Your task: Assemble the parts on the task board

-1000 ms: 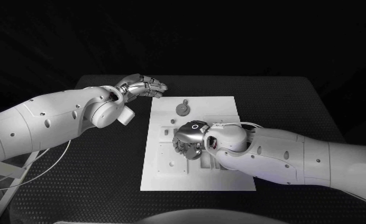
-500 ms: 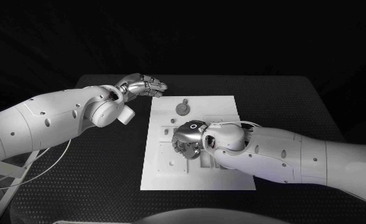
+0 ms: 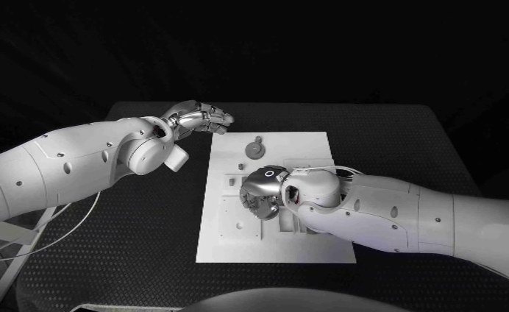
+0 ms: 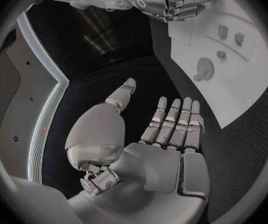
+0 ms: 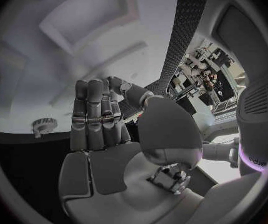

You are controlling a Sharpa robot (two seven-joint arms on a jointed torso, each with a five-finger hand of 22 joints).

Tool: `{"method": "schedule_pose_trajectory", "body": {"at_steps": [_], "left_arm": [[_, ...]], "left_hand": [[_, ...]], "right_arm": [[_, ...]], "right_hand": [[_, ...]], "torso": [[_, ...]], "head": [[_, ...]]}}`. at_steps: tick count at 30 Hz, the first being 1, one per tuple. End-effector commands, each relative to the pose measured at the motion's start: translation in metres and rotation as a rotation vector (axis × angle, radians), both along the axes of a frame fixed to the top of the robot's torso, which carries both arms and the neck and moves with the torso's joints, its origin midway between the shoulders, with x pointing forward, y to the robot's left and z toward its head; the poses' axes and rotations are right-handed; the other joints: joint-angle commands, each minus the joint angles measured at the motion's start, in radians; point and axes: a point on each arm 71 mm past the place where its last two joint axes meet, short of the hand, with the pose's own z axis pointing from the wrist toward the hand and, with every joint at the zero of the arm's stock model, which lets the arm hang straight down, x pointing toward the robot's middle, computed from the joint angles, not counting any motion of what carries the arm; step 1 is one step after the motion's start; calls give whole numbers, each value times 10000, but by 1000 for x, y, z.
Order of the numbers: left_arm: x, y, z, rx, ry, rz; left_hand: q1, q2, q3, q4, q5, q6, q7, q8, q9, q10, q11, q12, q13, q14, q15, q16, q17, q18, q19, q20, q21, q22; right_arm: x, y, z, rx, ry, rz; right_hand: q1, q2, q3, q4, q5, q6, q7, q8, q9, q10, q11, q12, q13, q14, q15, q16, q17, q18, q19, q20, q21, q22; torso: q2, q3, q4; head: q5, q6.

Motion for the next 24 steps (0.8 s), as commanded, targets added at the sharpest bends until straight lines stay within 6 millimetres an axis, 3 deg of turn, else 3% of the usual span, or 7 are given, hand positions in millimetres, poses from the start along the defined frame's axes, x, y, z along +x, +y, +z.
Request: {"method": "schedule_pose_trajectory", "body": {"at_steps": [1,10,18,24], "left_arm": [[-1,-3,1,-157,68,-183],[-1,-2,0,-161,155,-277],[-2,-1,0,-144,193,-270],[-2,-1,0,-148,198,-282]], "left_hand": [[11,6,4,-61,-1,38,686,24,-11,1,35,-57,-17,45,-11,-18,11,-102,14,-15,-52,-12],[-45,-38,-26,-46,-22,22,668,19,-19,-31,34,-63,-21,35,-6,-27,10,-96,41,-17,-41,-13],[-64,-82,-41,-51,-28,-4,659,9,-26,-74,25,-73,-26,14,-3,-39,9,-85,63,-20,-35,-15],[-75,-100,-45,-49,-29,-6,653,10,-27,-90,22,-73,-27,7,-1,-43,9,-81,70,-20,-33,-16]], "right_arm": [[-1,-5,-8,-413,262,-150],[-1,-7,-5,-9,187,-293],[-2,-14,-1,300,-27,-544],[0,-20,8,588,-288,-655]], "right_hand": [[-68,-151,-124,8,58,-225,60,-137,-73,-334,140,-37,-179,-117,52,47,6,51,-114,26,59,242],[-349,-454,-1015,-53,47,-1090,437,-585,-268,-1345,444,-9,-399,-467,348,233,77,51,-433,109,124,254],[-351,-651,-1243,21,57,-1209,496,-618,-304,-1502,489,17,-420,-512,385,453,130,51,-439,130,244,256],[-293,-633,-1241,58,65,-1171,480,-578,-301,-1478,474,45,-402,-467,370,596,151,51,-367,88,342,254]], "torso": [[0,-2,1],[-3,0,-2],[-10,-3,-4],[-6,0,-4]], "head": [[5,-2],[0,16],[-15,30],[-31,71]]}}
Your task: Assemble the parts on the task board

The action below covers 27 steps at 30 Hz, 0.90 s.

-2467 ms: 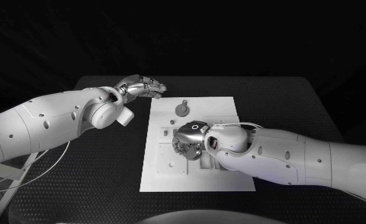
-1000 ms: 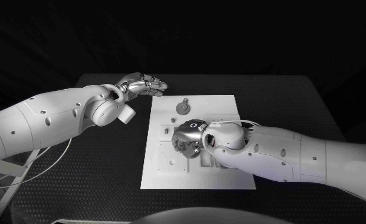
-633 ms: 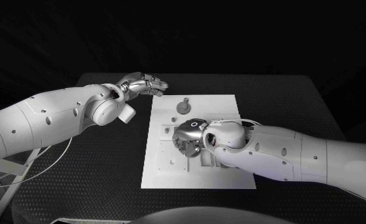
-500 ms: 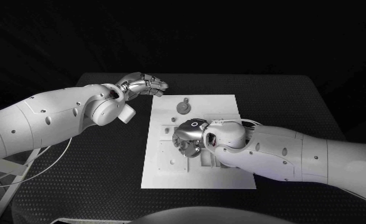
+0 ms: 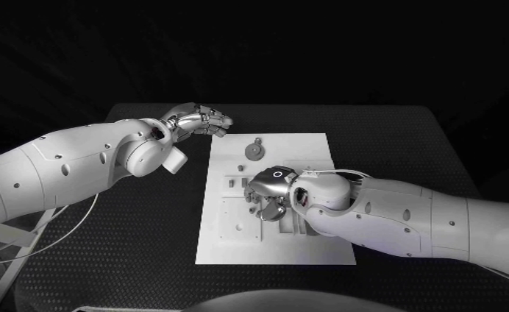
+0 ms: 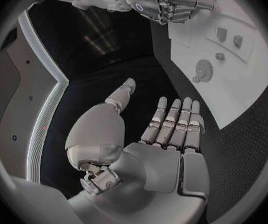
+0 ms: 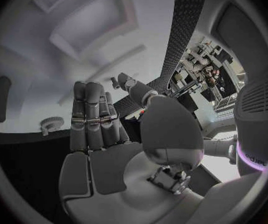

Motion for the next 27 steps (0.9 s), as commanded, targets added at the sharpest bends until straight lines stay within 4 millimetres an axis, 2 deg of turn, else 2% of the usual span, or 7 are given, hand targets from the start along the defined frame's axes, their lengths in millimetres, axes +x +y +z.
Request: {"method": "schedule_pose_trajectory", "body": {"at_steps": [1,7,13,16,20,22,27], "left_arm": [[-1,-3,1,-149,50,-185],[0,-2,1,-150,-21,-115],[0,-1,2,-187,-161,-53],[1,-1,3,-238,-325,0],[1,0,3,-246,-381,39],[1,2,3,-219,-358,69],[2,3,3,-193,-344,103]], "left_hand": [[-21,-46,-17,-21,-29,-5,653,11,-16,-53,-15,-32,-8,6,-1,-43,10,-80,71,-20,-33,-9],[-21,-48,-15,-20,-29,1,650,16,-14,-57,-17,-30,-8,4,-1,-45,11,-77,76,-21,-32,-10],[-11,-66,-8,-27,-29,16,669,27,-11,-49,-18,-17,-2,2,-2,-45,14,-73,75,-20,-36,-14],[-5,-69,-5,-30,-29,23,666,32,-9,-44,-17,-13,0,2,-3,-45,15,-74,70,-19,-39,-16],[70,-8,41,-58,-28,60,581,59,0,27,-31,27,19,33,-10,-26,26,-73,63,-18,-45,-20],[75,1,44,-63,-28,73,557,69,3,48,-40,34,23,43,-11,-21,31,-74,63,-16,-47,-23],[69,5,40,-65,-29,79,493,78,4,66,-50,36,25,48,-10,-18,35,-76,65,-14,-49,-27]], "right_arm": [[1,-3,7,269,-275,-208],[1,-15,28,902,-560,-357],[10,-33,54,1303,-848,-757],[15,-44,60,1253,-930,-989],[26,-65,67,1332,-769,-1239],[30,-76,69,1211,-807,-1405],[34,-92,69,785,-510,-1430]], "right_hand": [[50,-46,-50,25,64,54,-58,-18,-4,-70,50,63,17,38,-56,86,16,208,85,-35,84,228],[140,2,-80,18,60,303,-189,159,60,234,-69,187,142,268,-173,505,111,208,350,-168,384,241],[168,35,-95,0,64,476,-269,279,121,491,-173,259,276,360,-274,794,159,208,484,-268,608,234],[157,22,-100,2,63,492,-278,291,129,512,-182,255,296,364,-283,829,155,208,491,-279,638,231],[-44,-164,-159,100,66,392,-243,241,113,571,-188,241,361,269,-287,851,105,208,414,-263,661,213],[-120,-260,-177,132,64,311,-221,198,95,558,-179,216,380,218,-278,847,80,208,356,-247,650,208],[-388,-684,-215,344,60,-328,-333,-142,-83,123,-32,-20,330,11,-139,819,6,200,184,-183,599,194]], "torso": [[9,4,6],[-1,9,-4],[-3,-3,-4],[-2,-4,-6],[4,7,13],[2,9,0],[1,11,-21]], "head": [[-19,30],[-58,112],[-104,199],[-110,231],[-111,287],[-91,290],[-97,267]]}}
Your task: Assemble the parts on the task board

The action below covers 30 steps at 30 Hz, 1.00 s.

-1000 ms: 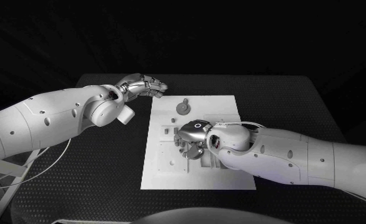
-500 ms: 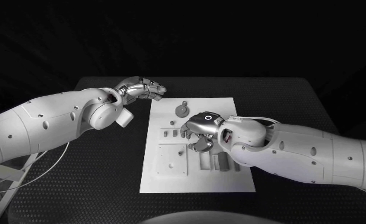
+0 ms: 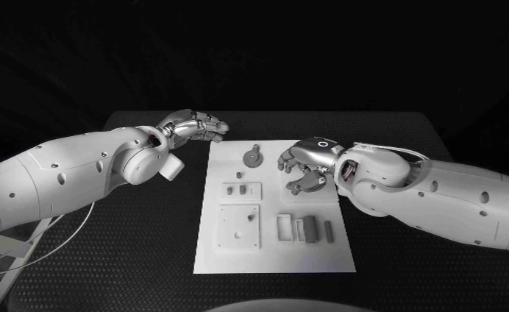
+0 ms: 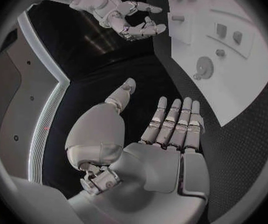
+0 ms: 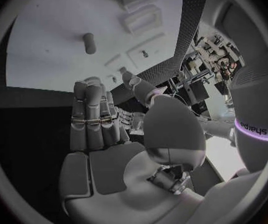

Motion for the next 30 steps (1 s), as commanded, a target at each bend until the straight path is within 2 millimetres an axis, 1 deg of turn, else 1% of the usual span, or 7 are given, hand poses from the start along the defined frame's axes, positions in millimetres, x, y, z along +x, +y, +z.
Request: {"method": "schedule_pose_trajectory", "body": {"at_steps": [1,5,9,12,19,25,30], "left_arm": [[1,-2,2,-143,-153,-7],[1,-3,1,-142,-127,-39],[2,-2,1,-131,-116,-35],[2,-3,0,-127,-108,-40],[2,-5,0,-142,-100,-89],[2,-3,0,-123,-76,-69],[2,-4,-1,-127,-49,-106]], "left_hand": [[67,3,9,-36,-29,79,491,37,3,29,-12,36,10,48,-10,-18,14,-76,65,-14,-49,-17],[62,-2,4,-36,-29,81,502,38,2,32,-12,36,10,47,-10,-19,15,-76,65,-14,-49,-18],[61,-3,3,-36,-29,82,507,39,2,33,-10,35,10,45,-10,-20,15,-76,65,-15,-50,-18],[60,-3,3,-36,-29,83,508,39,2,32,-9,34,10,44,-10,-20,15,-76,65,-14,-50,-19],[60,-3,3,-36,-29,83,508,39,2,32,-9,34,10,44,-10,-21,15,-76,65,-14,-50,-19],[60,-3,3,-36,-29,83,508,39,2,32,-9,34,10,44,-10,-21,15,-76,65,-14,-50,-19],[44,0,-6,-31,-29,71,600,33,-4,38,-3,29,8,40,-9,-23,18,-80,55,-14,-57,-26]], "right_arm": [[0,-4,-3,-252,588,296],[2,-13,-6,-639,713,202],[3,-20,-8,-913,729,146],[3,-20,-11,-1113,846,160],[3,-17,-18,-1221,569,115],[7,-20,-19,-1237,-225,27],[10,-19,-22,-1233,-361,-41]], "right_hand": [[-137,-248,-39,161,59,-541,-138,-277,-134,-555,155,-83,-115,-143,142,-10,-42,184,-140,25,-64,187],[-307,-677,32,596,73,-1366,-698,-608,-257,-2006,503,-69,-509,-479,488,-80,-133,149,-440,117,-243,143],[-175,-776,150,920,37,-1409,-778,-482,-148,-2436,531,-58,-631,-608,517,-52,-210,160,-563,165,-328,141],[-102,-811,178,1072,36,-1299,-584,-327,-48,-2768,603,-65,-650,-678,589,-85,-303,166,-647,203,-421,111],[173,-622,64,1086,17,-1421,-385,-159,100,-2334,187,176,-530,-163,187,-285,-717,198,-457,201,-629,-42],[412,226,-407,247,39,-726,-200,284,202,-1386,-87,362,-490,442,-74,-361,-970,198,-65,85,-760,-126],[457,479,-538,-170,58,-246,-43,454,135,-992,91,357,-522,724,89,-15,-846,198,315,-50,-659,-49]], "torso": [[5,13,-18],[6,26,-1],[20,27,2],[19,18,-7],[25,28,1],[18,5,17],[21,1,16]], "head": [[-29,-4],[-61,33],[-93,44],[-101,53],[-97,51],[-117,40],[-107,26]]}}
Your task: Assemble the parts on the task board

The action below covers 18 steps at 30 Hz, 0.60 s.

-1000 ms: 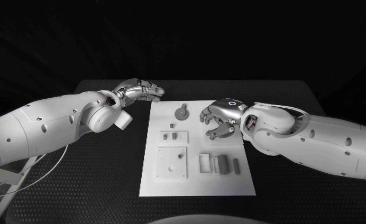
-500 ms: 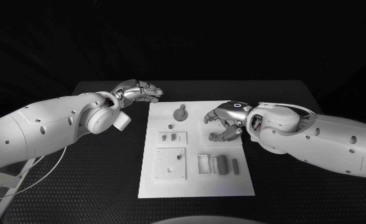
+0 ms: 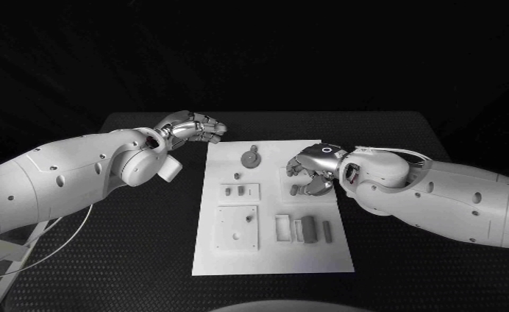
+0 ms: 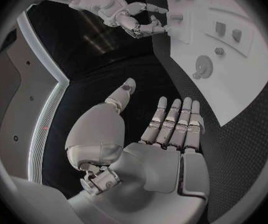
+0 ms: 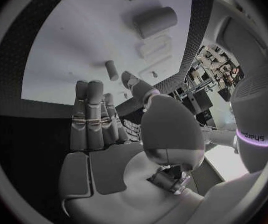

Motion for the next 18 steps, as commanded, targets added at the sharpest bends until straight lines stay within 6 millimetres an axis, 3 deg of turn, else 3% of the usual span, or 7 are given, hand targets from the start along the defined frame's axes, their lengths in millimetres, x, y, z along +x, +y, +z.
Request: {"method": "schedule_pose_trajectory", "body": {"at_steps": [1,6,18], "left_arm": [[0,-3,1,-149,-33,-125],[0,-2,1,-139,-22,-115],[-1,-2,0,-128,31,-138]], "left_hand": [[41,1,-4,-34,-28,68,624,31,-6,40,-3,28,9,39,-9,-24,11,-80,55,-14,-57,-18],[33,-4,-9,-33,-29,61,669,28,-10,42,-2,24,8,39,-9,-24,13,-81,54,-14,-58,-20],[19,-12,-16,-28,-28,61,697,28,-12,42,2,20,7,33,-7,-28,14,-83,53,-12,-59,-23]], "right_arm": [[1,2,0,-79,-534,101],[0,3,-4,-213,-474,128],[-7,9,-18,-436,135,334]], "right_hand": [[25,128,-13,-127,19,110,35,21,-47,127,43,21,-16,59,60,163,96,45,133,-45,71,59],[101,275,-9,-260,24,245,41,36,-121,318,25,17,-23,76,44,375,181,45,247,-97,124,133],[59,346,-49,-262,25,446,43,70,-217,598,-21,17,-23,66,1,541,209,45,322,-136,140,208]], "torso": [[-1,-2,8],[-1,-6,5],[2,-4,13]], "head": [[17,-16],[7,-10],[32,-54]]}}
